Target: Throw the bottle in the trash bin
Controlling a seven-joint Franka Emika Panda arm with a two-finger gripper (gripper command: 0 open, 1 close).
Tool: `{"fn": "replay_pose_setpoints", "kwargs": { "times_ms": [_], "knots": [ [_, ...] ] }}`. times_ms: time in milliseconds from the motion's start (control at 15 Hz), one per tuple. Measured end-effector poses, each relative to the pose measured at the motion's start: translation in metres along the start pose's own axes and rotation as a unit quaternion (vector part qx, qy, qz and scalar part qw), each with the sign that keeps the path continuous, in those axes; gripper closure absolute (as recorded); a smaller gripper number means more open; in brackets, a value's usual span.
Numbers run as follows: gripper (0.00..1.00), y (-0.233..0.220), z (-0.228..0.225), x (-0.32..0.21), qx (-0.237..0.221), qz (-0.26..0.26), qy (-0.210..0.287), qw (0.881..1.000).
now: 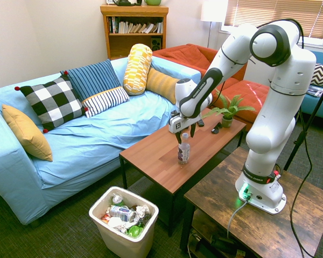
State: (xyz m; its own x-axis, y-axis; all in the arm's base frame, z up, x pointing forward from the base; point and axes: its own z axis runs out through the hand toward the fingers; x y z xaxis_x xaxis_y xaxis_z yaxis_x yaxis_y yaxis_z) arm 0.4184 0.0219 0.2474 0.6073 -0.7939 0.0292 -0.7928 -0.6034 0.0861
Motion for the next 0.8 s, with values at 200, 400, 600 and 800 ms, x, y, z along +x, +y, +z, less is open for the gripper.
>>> {"fn": "replay_pose_setpoints", "kwargs": {
  "times_ms": [200, 400, 600, 800],
  "knots": [
    [1.00, 0.0002, 0.0002, 0.0004, 0.000, 0.001, 0.000, 1.000],
    [1.00, 0.0000, 0.0012, 0.0003, 0.000, 0.000, 0.000, 1.000],
    [1.00, -0.0004, 0.0016, -0.0006, 0.000, -0.001, -0.001, 1.000],
    [1.00, -0.0010, 0.0012, -0.0008, 0.002, -0.001, 0.000, 1.000]
  ]
}}
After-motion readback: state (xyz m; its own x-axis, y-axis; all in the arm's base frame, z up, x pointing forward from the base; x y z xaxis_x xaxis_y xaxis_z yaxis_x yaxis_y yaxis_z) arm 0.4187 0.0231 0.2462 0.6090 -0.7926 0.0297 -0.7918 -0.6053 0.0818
